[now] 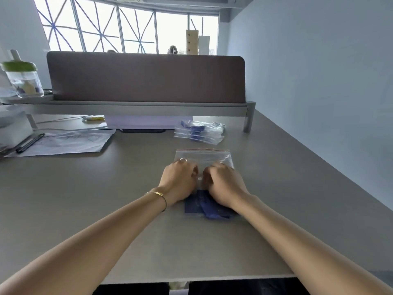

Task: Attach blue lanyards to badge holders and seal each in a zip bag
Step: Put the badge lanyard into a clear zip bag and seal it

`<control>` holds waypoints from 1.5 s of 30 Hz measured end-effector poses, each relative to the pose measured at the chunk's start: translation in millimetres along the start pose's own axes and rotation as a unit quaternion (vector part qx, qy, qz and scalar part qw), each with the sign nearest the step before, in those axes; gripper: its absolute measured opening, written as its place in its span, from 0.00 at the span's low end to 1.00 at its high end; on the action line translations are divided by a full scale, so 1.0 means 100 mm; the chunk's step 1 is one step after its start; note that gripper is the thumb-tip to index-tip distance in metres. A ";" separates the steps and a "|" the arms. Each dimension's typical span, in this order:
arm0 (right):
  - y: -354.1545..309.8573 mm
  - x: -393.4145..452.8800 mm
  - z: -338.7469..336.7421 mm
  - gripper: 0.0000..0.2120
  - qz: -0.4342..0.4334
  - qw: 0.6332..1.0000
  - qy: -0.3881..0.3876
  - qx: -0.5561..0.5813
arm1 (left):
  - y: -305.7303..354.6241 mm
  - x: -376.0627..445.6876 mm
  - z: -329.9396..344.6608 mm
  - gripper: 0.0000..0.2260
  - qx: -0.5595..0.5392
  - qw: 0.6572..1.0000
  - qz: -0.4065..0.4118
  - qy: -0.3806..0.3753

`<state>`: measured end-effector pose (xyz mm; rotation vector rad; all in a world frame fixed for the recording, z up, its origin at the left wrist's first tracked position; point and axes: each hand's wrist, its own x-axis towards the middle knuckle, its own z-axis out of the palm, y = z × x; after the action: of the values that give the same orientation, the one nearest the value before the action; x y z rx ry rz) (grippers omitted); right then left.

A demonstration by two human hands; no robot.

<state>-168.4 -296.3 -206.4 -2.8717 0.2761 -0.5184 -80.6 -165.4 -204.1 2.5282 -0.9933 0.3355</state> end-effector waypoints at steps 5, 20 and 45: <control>0.22 0.02 0.09 0.24 0.057 0.992 -0.109 0.019 | -0.20 -0.01 0.11 0.10 0.018 0.999 -0.023 0.018; 0.13 0.59 0.10 0.10 -0.002 0.999 0.005 -0.044 | -0.12 0.59 0.20 0.07 0.021 1.000 0.015 -0.006; 0.31 1.22 0.15 0.25 0.024 0.998 -0.050 0.021 | -0.81 1.21 0.18 0.04 -0.045 0.992 -0.122 -0.003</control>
<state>-55.0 -349.8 -188.5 -2.8315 0.3136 -0.3655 63.8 -191.1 -199.2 2.5323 -0.6739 0.2071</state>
